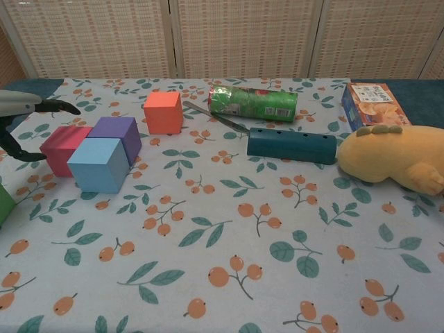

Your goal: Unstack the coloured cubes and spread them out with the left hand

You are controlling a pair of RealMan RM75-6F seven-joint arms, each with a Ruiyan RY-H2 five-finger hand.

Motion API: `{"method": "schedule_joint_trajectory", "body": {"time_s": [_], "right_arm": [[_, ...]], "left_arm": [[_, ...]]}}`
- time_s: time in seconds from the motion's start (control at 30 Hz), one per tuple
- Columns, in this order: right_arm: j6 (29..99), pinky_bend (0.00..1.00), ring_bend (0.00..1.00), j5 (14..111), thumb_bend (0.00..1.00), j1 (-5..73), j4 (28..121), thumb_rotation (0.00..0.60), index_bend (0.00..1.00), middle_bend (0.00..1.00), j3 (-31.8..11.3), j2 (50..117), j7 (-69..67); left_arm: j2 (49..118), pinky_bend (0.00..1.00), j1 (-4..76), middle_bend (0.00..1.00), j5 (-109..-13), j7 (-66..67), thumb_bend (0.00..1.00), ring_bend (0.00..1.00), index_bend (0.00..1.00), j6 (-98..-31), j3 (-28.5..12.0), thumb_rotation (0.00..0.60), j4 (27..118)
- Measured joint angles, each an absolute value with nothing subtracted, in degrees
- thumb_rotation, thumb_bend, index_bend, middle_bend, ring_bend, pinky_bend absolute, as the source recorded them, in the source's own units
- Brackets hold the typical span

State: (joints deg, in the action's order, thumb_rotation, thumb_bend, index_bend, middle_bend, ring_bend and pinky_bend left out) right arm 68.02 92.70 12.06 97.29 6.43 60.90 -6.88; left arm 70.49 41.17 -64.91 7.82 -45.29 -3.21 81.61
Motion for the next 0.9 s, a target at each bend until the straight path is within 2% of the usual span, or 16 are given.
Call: {"method": "schedule_joint_trajectory", "body": {"time_s": [0.27,0.37,0.5,0.57,0.9], "right_arm": [[69.0,0.00,0.00,92.8,0.25,11.8,97.5,0.600,0.00,0.00,6.4,60.6,-7.1],[69.2,0.00,0.00,92.7,0.25,11.7,97.5,0.600,0.00,0.00,6.3,60.4,-7.3],[69.4,0.00,0.00,92.7,0.25,11.7,97.5,0.600,0.00,0.00,6.3,60.3,-7.4],[69.2,0.00,0.00,92.6,0.25,11.7,97.5,0.600,0.00,0.00,6.3,60.3,-7.4],[69.0,0.00,0.00,92.2,0.25,11.8,97.5,0.600,0.00,0.00,6.3,60.4,-7.2]], "left_arm": [[75.0,0.09,42.2,0.02,-63.4,8.9,0.34,0.00,0.00,-43.2,-3.6,0.600,76.4],[76.1,0.11,42.4,0.14,-63.0,9.7,0.34,0.05,0.04,-43.1,-3.8,0.600,75.1],[77.1,0.18,42.2,0.40,-62.7,10.1,0.34,0.24,0.27,-44.4,-4.3,0.600,74.0],[77.2,0.20,42.0,0.45,-62.7,10.2,0.34,0.28,0.32,-44.9,-4.5,0.600,73.8],[76.7,0.21,40.9,0.50,-64.4,10.1,0.34,0.32,0.36,-48.9,-5.7,0.600,73.6]]}}
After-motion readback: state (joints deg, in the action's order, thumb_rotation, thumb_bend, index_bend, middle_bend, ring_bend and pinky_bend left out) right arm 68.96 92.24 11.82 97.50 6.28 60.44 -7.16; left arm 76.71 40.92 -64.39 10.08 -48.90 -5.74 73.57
